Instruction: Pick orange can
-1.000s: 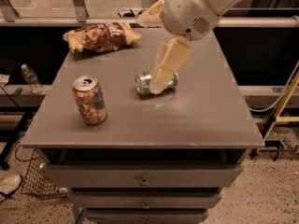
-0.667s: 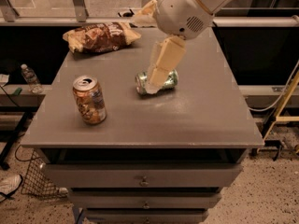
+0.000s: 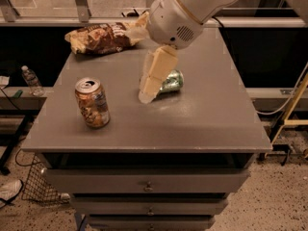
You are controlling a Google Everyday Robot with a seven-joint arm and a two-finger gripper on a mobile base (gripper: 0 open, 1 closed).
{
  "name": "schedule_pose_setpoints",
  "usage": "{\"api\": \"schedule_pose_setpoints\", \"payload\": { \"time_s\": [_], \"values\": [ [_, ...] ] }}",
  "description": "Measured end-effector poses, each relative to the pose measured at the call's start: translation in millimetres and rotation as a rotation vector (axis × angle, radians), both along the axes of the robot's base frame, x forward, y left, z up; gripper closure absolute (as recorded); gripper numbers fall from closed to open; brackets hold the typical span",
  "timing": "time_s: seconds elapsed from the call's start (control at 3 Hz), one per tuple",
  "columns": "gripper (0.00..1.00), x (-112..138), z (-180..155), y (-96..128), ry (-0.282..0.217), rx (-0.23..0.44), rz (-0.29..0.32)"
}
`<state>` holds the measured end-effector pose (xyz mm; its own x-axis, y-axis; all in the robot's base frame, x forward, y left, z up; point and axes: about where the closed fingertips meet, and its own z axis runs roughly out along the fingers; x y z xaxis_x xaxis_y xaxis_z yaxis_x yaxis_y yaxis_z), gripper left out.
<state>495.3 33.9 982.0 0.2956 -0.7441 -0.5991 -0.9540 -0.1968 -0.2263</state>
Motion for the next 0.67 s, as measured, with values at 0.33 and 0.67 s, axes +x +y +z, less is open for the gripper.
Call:
{"api": "schedule_pose_setpoints", "payload": {
  "time_s": [0.33,0.67],
  "values": [
    [0.0,4.1,-24.5,23.0,0.073,0.006,0.021],
    [0.0,11.6,-46.5,44.3,0.134,0.006,0.033]
  ]
}}
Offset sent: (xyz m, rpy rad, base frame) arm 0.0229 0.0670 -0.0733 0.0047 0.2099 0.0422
